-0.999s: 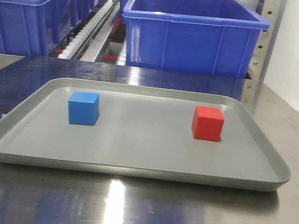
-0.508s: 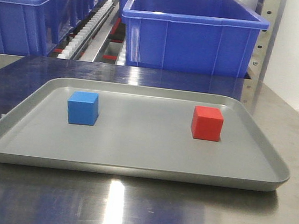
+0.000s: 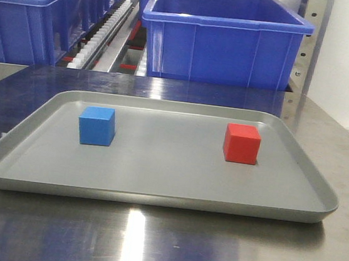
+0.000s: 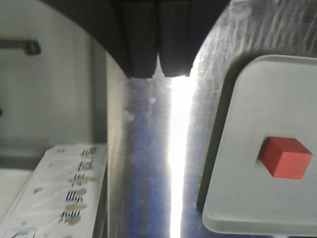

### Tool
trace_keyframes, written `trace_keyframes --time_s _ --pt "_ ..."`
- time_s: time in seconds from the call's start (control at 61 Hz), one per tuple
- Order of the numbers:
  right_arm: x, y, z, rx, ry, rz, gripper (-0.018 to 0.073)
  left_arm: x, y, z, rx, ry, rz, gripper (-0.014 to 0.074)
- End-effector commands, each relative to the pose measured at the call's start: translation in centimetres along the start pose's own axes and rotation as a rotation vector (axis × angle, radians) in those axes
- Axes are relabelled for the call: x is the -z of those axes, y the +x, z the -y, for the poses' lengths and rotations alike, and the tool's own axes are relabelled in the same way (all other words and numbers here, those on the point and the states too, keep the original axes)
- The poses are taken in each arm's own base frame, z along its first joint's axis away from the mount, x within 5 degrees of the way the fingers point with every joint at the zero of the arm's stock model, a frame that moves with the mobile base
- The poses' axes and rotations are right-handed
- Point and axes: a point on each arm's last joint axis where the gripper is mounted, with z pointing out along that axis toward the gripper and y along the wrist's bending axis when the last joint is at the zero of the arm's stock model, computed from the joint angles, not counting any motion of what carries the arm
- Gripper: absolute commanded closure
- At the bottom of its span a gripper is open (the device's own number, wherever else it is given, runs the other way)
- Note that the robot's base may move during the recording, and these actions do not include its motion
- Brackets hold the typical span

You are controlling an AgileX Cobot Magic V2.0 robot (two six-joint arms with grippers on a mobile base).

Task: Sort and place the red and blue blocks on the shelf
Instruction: 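Move the right gripper above the red cube on the tray, then lower the right gripper around the red cube and close it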

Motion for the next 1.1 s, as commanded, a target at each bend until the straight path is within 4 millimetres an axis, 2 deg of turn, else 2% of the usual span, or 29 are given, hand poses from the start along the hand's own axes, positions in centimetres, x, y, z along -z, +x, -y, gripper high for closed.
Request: trace_keyframes --time_s 0.0,0.016,0.033,0.082,0.164,0.197,0.328,0.475,0.786,0.95,1.081 --pt "-0.3 -2.0 -0.6 0.002 -0.025 0.03 0.0308 0.1 0.0 0.0 0.011 -0.004 0.07 0.0472" --pt "-0.4 -2.1 -0.7 0.004 -0.031 0.02 0.029 0.1 0.0 0.0 0.011 -0.004 0.07 0.0472" --pt "-0.7 -2.2 -0.8 0.005 -0.038 0.008 0.0214 0.1 0.0 0.0 0.011 -0.004 0.07 0.0472" --pt "-1.3 -2.6 -1.3 0.0 -0.051 -0.018 0.0085 0.1 0.0 0.0 0.011 -0.004 0.07 0.0472" --pt "-2.3 -3.2 -2.3 -0.011 -0.082 -0.059 -0.0057 0.1 0.0 0.0 0.011 -0.004 0.07 0.0472" --pt "-2.6 -3.5 -2.8 -0.006 -0.097 -0.075 -0.0077 0.1 0.0 0.0 0.011 -0.004 0.07 0.0472" --pt "-3.7 -4.9 -4.7 0.031 -0.147 -0.117 -0.0064 0.1 0.0 0.0 0.011 -0.004 0.07 0.0472" --pt "-5.7 -7.0 -6.6 -0.03 -0.16 -0.211 -0.0064 0.1 0.0 0.0 0.011 -0.004 0.07 0.0472" --pt "-11.4 -10.8 -10.1 -0.063 0.008 -0.45 -0.0064 0.1 0.0 0.0 0.011 -0.004 0.07 0.0472" --pt "-13.9 -12.1 -12.9 -0.023 0.016 -0.485 -0.0064 0.1 0.0 0.0 0.011 -0.004 0.07 0.0472" --pt "-15.5 -12.3 -14.3 -0.008 0.005 -0.497 -0.0064 0.1 0.0 0.0 0.011 -0.004 0.07 0.0472"
